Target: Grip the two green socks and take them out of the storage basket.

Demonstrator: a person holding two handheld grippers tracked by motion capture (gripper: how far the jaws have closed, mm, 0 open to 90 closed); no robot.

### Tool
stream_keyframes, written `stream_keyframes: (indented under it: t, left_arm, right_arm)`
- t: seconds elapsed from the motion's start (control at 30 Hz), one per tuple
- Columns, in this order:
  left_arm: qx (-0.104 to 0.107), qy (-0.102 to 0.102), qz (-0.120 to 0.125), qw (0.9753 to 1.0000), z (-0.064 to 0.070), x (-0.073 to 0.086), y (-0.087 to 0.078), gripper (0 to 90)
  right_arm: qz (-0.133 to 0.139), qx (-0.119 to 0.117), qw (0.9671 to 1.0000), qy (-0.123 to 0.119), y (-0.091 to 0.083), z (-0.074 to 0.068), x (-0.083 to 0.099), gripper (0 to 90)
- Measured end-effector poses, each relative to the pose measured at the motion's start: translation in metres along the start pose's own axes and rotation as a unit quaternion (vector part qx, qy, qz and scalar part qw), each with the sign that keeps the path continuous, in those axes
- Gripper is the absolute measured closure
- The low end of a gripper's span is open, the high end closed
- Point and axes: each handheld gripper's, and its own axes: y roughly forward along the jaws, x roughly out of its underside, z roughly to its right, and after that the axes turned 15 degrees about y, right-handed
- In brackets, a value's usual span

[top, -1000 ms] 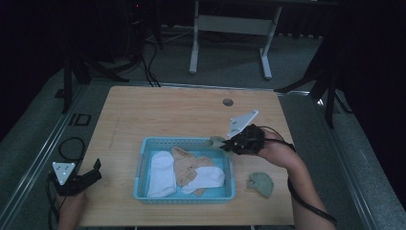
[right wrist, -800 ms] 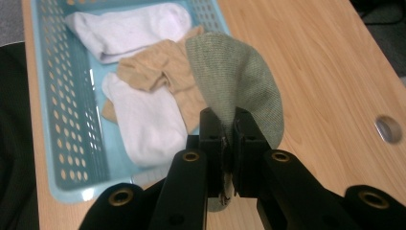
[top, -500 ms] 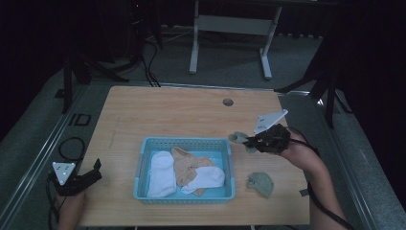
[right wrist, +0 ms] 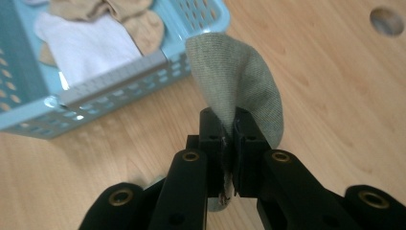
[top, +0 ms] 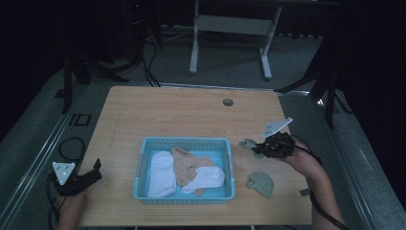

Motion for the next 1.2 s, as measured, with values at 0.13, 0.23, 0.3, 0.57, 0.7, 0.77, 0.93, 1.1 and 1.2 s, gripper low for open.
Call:
stream_keyframes:
  t: [0.13, 0.23, 0.3, 0.57, 0.7, 0.77, 0.93, 1.1, 1.2]
  left_arm:
    - [0.000, 0.000, 0.000, 1.0000, 0.000, 0.000, 0.000, 0.4]
    - [0.000, 0.000, 0.000, 1.0000, 0.000, 0.000, 0.000, 0.3]
    - [0.000, 0.000, 0.000, 1.0000, 0.000, 0.000, 0.000, 0.4]
    - [0.000, 0.000, 0.000, 1.0000, 0.000, 0.000, 0.000, 0.4]
    - [0.000, -0.001, 0.000, 1.0000, 0.000, 0.000, 0.000, 0.4]
    - [0.000, 0.000, 0.000, 1.0000, 0.000, 0.000, 0.000, 0.4]
    - [0.001, 0.000, -0.001, 1.0000, 0.000, 0.000, 0.000, 0.4]
    - [0.001, -0.001, -0.001, 1.0000, 0.000, 0.000, 0.001, 0.4]
    - [0.001, -0.002, -0.002, 1.0000, 0.000, 0.000, 0.001, 0.4]
  right_arm:
    - [-0.009, 0.000, 0.9999, 0.012, 0.013, 0.005, 0.008, 84.7]
    - [-0.013, 0.003, 0.9996, 0.023, 0.024, 0.009, 0.014, 84.7]
    - [-0.018, 0.002, 0.9994, 0.029, 0.032, 0.011, 0.018, 84.7]
    - [-0.035, 0.008, 0.9982, 0.048, 0.059, 0.017, 0.027, 84.7]
    - [-0.044, 0.000, 0.9978, 0.048, 0.071, 0.015, 0.029, 84.6]
    - [-0.050, -0.005, 0.9975, 0.050, 0.077, 0.013, 0.030, 84.5]
    - [-0.055, -0.009, 0.9966, 0.060, 0.089, 0.010, 0.030, 83.3]
    - [-0.055, -0.017, 0.9964, 0.061, 0.096, 0.005, 0.029, 77.1]
    - [-0.052, -0.013, 0.9968, 0.059, 0.093, 0.002, 0.026, 69.3]
